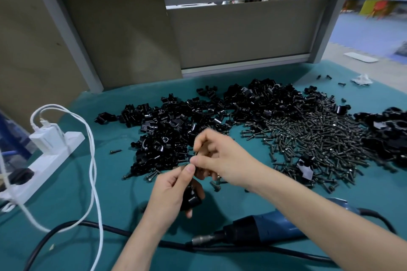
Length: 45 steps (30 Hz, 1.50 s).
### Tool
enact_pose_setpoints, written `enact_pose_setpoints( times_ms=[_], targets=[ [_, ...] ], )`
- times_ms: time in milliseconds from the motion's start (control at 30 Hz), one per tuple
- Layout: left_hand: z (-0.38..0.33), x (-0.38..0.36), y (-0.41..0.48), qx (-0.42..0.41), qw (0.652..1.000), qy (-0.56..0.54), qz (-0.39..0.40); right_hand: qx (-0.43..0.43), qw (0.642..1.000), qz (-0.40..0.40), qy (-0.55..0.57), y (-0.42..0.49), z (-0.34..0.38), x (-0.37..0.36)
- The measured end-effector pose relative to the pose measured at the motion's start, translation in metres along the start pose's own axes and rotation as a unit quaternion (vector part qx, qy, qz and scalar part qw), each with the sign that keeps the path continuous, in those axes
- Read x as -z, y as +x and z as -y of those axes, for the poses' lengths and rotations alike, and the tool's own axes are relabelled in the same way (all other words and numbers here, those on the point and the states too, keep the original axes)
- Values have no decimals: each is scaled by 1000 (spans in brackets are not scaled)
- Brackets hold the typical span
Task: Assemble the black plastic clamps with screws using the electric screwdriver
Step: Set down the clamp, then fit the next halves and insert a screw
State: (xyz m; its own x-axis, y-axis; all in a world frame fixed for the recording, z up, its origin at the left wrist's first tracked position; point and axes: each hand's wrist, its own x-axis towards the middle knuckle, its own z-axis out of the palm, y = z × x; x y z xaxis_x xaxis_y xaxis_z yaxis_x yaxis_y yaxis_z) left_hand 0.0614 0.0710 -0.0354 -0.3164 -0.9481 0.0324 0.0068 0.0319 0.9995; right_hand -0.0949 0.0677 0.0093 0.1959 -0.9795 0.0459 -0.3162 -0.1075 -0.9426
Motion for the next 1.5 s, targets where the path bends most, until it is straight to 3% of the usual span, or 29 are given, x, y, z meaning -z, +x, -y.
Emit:
enact_pose_setpoints(
  times_ms=[100, 200, 300, 467, 567, 667, 833, 933, 1000, 1033, 1067, 1133, 1200, 1233, 1300, 1400, 1500],
  targets=[
    [2, -1, 1, 2, 1000, -9, 1, -51, 992, -1, 117, 0, 4, 13],
    [5, -2, 1, -4, 1000, 0, -3, -136, 987, 32, 83, -2, 4, 10],
    [7, -1, 2, -14, 1000, 22, 3, -125, 985, 52, 104, -5, 2, 5],
    [8, -1, 2, -5, 1000, 28, 4, -67, 989, 12, 130, -6, -5, 12],
    [9, -1, 1, -11, 999, 40, 8, -145, 976, 33, 158, -7, 1, 13],
    [10, 0, 1, -21, 998, 60, 7, -224, 967, 73, 102, -7, 3, 13],
    [9, -1, 1, -20, 998, 60, -2, -186, 967, 45, 169, -5, 4, 13],
    [9, 0, 2, -13, 998, 60, -11, -127, 977, 8, 170, -4, 3, 12],
    [9, 0, 2, 1, 999, 49, -6, -30, 999, -37, 9, -5, -2, 7],
    [9, -1, 3, 16, 999, 33, 2, 40, 993, -66, -86, -6, -4, 5],
    [8, -2, 3, 34, 999, 14, 12, 124, 973, -90, -175, -7, -6, 3],
    [6, -1, 4, 63, 997, -13, 30, 288, 882, -109, -357, -9, -11, 1],
    [5, -1, 4, 73, 996, -17, 41, 347, 811, -79, -464, -8, -13, 3],
    [5, 0, 4, 72, 996, -14, 46, 331, 819, -62, -464, -8, -12, 2],
    [5, 0, 3, 66, 997, -4, 46, 259, 884, -52, -385, -4, -9, 1],
    [9, 1, 4, 47, 998, 27, 26, 37, 962, -42, -266, 2, -9, 10],
    [12, 1, 5, 25, 997, 66, 18, -110, 993, -48, 7, 6, -5, 16]
  ],
)
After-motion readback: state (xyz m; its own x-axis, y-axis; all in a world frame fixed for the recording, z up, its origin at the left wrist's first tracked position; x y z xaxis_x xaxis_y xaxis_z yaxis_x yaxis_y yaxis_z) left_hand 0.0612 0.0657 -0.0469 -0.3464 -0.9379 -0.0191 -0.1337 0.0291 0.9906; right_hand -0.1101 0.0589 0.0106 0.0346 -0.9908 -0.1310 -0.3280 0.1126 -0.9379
